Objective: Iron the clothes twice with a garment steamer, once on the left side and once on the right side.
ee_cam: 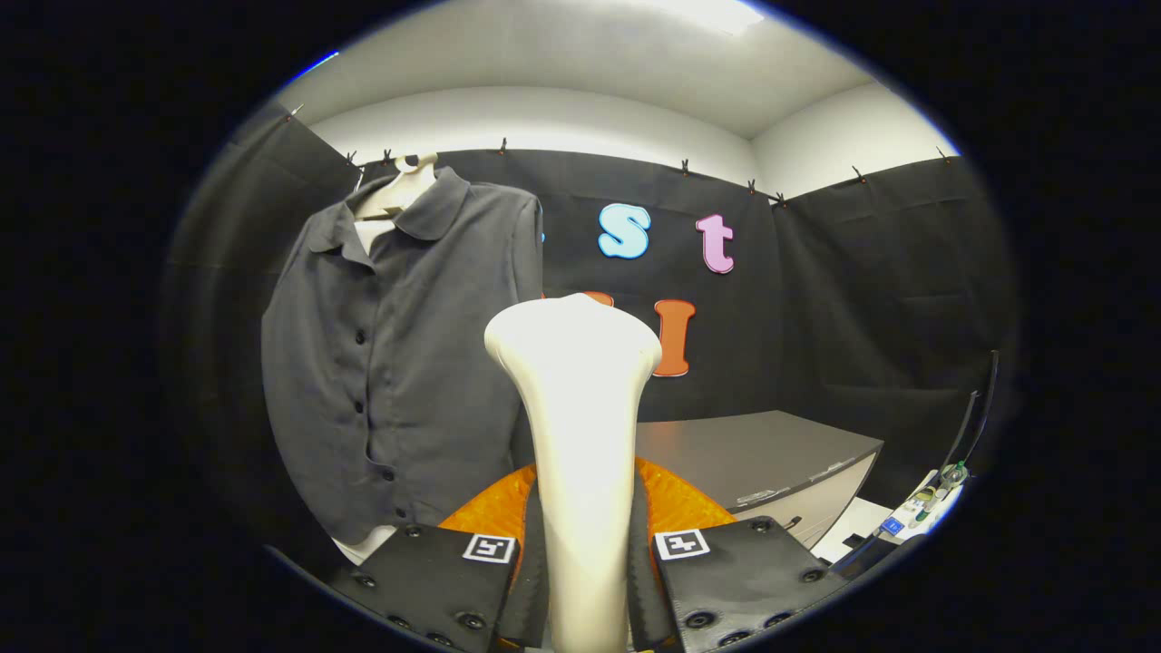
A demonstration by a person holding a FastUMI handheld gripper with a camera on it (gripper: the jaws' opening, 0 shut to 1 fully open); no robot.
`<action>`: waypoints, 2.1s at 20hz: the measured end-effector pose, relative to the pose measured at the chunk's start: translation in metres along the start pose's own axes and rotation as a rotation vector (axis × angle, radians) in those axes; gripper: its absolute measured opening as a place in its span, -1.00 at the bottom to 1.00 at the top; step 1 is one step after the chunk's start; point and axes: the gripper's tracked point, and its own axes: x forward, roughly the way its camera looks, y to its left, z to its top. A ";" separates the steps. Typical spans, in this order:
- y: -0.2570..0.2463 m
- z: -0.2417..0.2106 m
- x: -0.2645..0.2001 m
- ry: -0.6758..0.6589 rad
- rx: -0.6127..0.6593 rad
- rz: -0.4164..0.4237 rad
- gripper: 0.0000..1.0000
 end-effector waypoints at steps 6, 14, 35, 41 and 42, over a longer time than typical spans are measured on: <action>0.068 0.043 -0.030 -0.072 -0.003 0.084 -0.16; 0.157 0.051 0.034 -0.071 0.008 0.175 -0.16; 0.168 0.013 0.118 0.000 -0.003 0.059 -0.16; 0.168 -0.022 0.114 0.057 -0.006 0.051 -0.16; 0.166 -0.028 0.112 0.066 -0.009 0.048 -0.16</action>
